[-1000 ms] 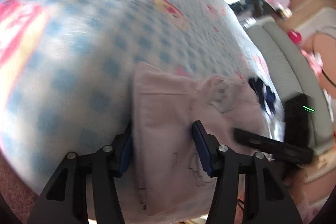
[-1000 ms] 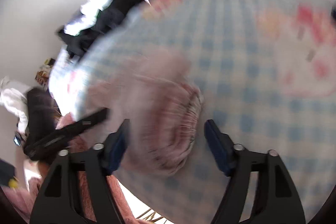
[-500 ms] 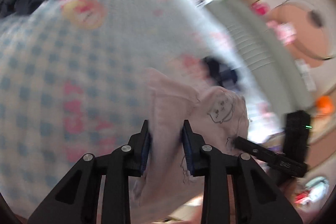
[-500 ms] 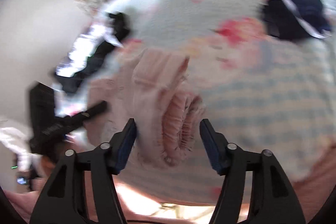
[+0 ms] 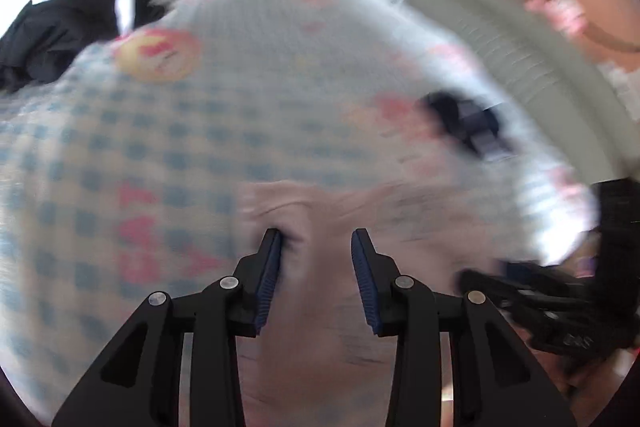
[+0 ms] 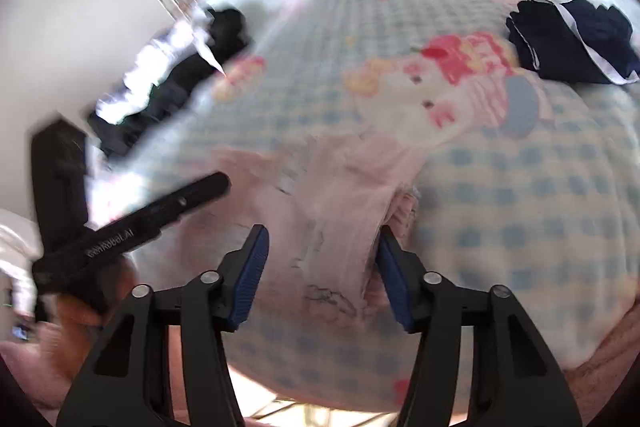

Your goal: Fold clothes

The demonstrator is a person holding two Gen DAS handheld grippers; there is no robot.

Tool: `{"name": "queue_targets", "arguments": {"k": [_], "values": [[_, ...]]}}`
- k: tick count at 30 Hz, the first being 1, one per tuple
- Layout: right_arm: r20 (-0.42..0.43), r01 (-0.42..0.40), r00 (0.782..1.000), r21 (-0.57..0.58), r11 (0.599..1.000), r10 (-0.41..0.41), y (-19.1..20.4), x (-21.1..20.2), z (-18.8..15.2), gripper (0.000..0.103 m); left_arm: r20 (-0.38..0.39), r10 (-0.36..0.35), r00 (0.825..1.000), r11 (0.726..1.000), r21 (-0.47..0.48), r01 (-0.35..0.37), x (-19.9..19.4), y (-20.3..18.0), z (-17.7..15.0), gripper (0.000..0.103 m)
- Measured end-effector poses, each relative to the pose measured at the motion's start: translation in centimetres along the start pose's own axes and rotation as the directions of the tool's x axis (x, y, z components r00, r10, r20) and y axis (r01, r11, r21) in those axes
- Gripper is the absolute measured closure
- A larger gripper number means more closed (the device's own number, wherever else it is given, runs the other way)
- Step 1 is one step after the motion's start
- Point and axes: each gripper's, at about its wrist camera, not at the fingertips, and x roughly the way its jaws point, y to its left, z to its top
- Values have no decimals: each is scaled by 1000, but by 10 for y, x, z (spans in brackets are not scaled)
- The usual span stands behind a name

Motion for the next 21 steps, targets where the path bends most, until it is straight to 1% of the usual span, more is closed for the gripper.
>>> {"name": "queue_targets", "arguments": {"k": [1, 2, 4, 5, 6, 7, 8, 9, 10, 11, 12, 13, 14, 15, 16, 17, 18, 19, 20, 21], "values": [[-5, 33, 999, -4, 999, -33, -1, 1, -1, 58, -16, 4, 1000, 999, -48, -5, 2, 10, -1, 63], [1, 40, 999, 3, 999, -40, -3, -2, -2, 57, -7, -10, 1000, 996, -89, 9, -1, 18, -4, 63], [50, 12, 999, 46, 999, -14, -13, -22, -2, 57, 27, -20, 999, 989, -144, 23, -11, 30, -9, 62], [75, 12, 997, 58, 998, -16, -16, -29, -2, 57, 47, -33, 998, 987, -154, 40, -16, 33, -11, 61], [97, 23, 995, 63, 998, -29, -19, -34, 0, 57, 76, -76, 994, 983, -164, 87, -19, 34, -13, 61], [108, 21, 994, 65, 998, -28, -21, -35, 2, 56, 105, -127, 986, 976, -167, 143, -22, 34, -14, 60], [91, -4, 996, 65, 998, -2, -22, -29, 4, 57, 118, -155, 981, 973, -151, 172, -22, 31, -12, 60], [64, -31, 998, 65, 997, 27, -23, -22, 5, 61, 126, -174, 977, 975, -120, 189, -22, 25, -9, 60], [42, -51, 998, 65, 997, 48, -23, -16, 6, 62, 133, -193, 972, 975, -88, 205, -21, 19, -6, 59], [30, -52, 998, 64, 997, 50, -22, -11, 7, 62, 129, -192, 973, 978, -54, 201, -19, 13, -4, 58], [27, -29, 999, 59, 998, 28, -21, -6, 6, 62, 103, -147, 984, 988, -23, 150, -10, 9, 0, 59], [26, -5, 1000, 55, 998, 3, -22, -4, 6, 62, 66, -78, 995, 997, -7, 78, 3, 7, 4, 59], [25, 15, 1000, 53, 998, -16, -23, -2, 6, 62, 33, -42, 999, 999, -18, 43, 14, 13, 6, 55], [27, 19, 999, 62, 998, -21, -25, -3, 5, 62, 5, -45, 999, 998, -50, 46, 21, 21, 8, 54], [32, 12, 999, 79, 997, -14, -28, -7, 4, 62, -3, -60, 998, 994, -88, 60, 22, 28, 8, 54], [37, 4, 999, 96, 995, -7, -31, -11, 3, 62, 16, -90, 996, 989, -117, 91, 16, 32, 6, 54], [42, -4, 999, 112, 994, -1, -35, -14, 2, 62, 39, -121, 992, 984, -126, 125, 7, 32, 4, 56], [61, -22, 998, 120, 993, 14, -33, -23, 0, 61, 62, -151, 987, 978, -135, 158, -1, 31, 2, 56], [92, -59, 995, 110, 992, 49, -28, -34, -2, 59, 86, -181, 980, 971, -143, 192, -10, 31, -1, 55], [105, -92, 991, 93, 991, 82, -24, -39, -3, 59, 94, -206, 974, 965, -143, 218, -14, 29, -4, 53]]}}
